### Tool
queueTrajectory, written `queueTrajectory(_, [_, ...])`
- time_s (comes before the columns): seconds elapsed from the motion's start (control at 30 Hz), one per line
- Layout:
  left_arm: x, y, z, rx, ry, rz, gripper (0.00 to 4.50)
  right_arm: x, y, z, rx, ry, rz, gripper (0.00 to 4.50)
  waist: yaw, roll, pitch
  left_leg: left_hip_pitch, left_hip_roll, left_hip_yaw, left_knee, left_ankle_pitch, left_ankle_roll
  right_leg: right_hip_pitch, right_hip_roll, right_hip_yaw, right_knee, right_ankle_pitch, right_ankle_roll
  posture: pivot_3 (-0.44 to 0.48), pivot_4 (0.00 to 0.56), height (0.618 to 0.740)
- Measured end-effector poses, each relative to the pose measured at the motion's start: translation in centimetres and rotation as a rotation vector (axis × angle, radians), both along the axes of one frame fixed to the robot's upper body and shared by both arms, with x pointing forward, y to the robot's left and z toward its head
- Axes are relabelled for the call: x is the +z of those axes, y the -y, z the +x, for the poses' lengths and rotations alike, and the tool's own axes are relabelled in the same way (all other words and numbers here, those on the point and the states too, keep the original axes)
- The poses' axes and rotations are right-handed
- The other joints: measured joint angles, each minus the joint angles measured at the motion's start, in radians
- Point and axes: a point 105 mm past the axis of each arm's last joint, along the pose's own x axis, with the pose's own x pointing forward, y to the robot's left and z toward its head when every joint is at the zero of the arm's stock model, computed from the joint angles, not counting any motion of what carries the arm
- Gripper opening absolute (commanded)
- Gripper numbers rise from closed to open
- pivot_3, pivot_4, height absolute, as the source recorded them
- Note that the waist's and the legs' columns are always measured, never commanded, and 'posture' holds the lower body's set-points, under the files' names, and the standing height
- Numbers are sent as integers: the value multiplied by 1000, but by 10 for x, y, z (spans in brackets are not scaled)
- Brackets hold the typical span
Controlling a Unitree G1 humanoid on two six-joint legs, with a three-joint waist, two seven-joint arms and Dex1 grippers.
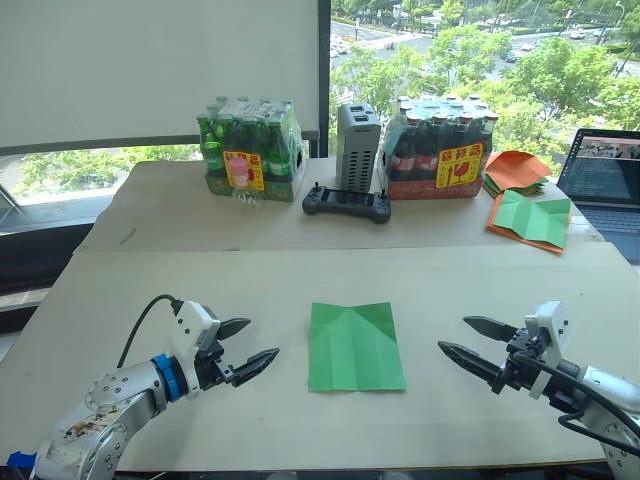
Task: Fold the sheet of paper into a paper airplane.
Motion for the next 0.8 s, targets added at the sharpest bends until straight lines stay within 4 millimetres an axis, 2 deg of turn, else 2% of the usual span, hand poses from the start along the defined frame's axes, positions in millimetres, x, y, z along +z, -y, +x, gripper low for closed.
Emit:
queueTrajectory(0.33, [0, -1, 3, 8, -6, -6, 4500, -2, 0, 2, -23, 0, -11, 4487, 0, 0, 0, 0, 0, 0, 0, 0, 0, 0, 0, 0, 0, 0, 0, 0, 150, 735])
queueTrajectory(0.53, [-4, 18, 12, -76, -18, -31, 2736, -4, -1, 4, -36, 2, -6, 4500, 3, 0, 0, 0, 0, 0, 0, 0, 0, 0, 0, 0, 0, 0, 0, 0, 150, 735])
queueTrajectory(0.8, [-39, 78, 40, -273, -3, 9, 41, -9, -7, 3, -47, -4, -14, 4500, 2, -1, 0, -1, -1, 1, 2, 0, 0, 0, -1, 1, 0, 2, 3, 0, 150, 735])
